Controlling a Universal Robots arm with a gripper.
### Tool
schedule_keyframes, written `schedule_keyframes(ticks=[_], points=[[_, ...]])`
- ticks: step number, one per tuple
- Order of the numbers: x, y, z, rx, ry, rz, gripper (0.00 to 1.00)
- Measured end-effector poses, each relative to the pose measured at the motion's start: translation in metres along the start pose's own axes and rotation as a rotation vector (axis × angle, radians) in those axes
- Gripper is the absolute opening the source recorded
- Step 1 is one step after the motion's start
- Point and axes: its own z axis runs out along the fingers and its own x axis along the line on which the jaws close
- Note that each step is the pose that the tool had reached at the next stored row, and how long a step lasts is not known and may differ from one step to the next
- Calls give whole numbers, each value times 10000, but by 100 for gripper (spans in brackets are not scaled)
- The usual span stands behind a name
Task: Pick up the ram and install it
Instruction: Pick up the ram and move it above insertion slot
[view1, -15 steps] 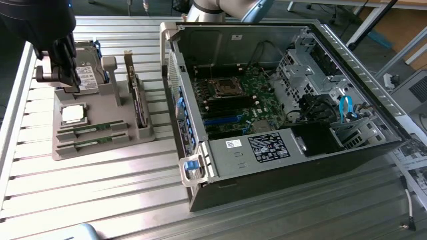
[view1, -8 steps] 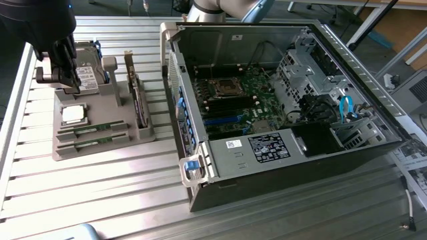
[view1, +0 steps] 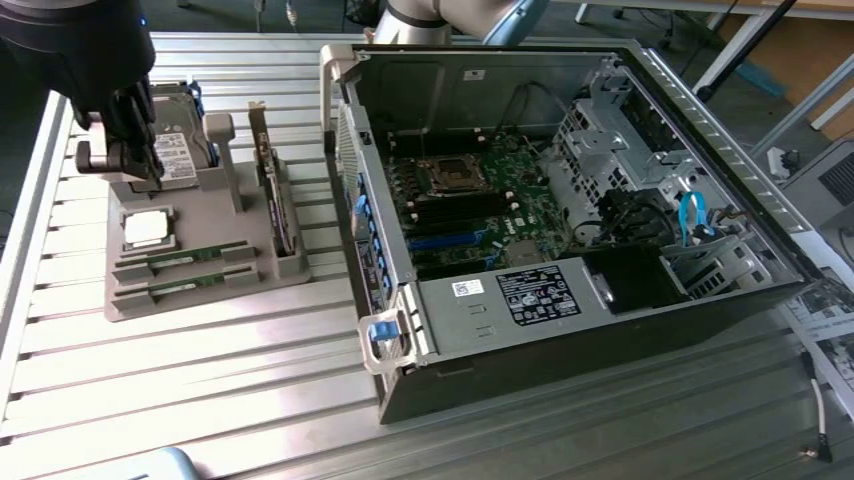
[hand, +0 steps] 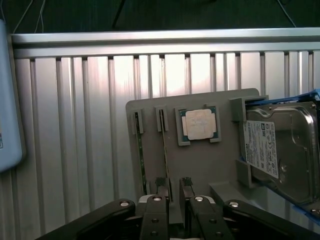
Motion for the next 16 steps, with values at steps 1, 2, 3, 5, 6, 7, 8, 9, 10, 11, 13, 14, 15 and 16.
schedule_keyframes(ticks=[1,2,3,5,6,7,8,9,10,11,13,14,15,16], points=[[1,0,11,0,0,0,24],[1,0,24,0,0,0,24],[2,0,36,0,0,0,24],[4,-1,61,-1,0,0,24],[4,-1,73,0,0,0,24],[5,-1,83,0,0,0,24],[5,-1,93,0,0,0,24],[6,-1,103,0,0,0,24],[7,-1,113,0,0,0,24],[7,-1,123,1,-1,0,24],[8,-2,143,0,0,0,24],[8,-2,153,0,0,0,24],[8,-2,162,-1,0,0,24],[9,-2,173,-1,0,0,24]])
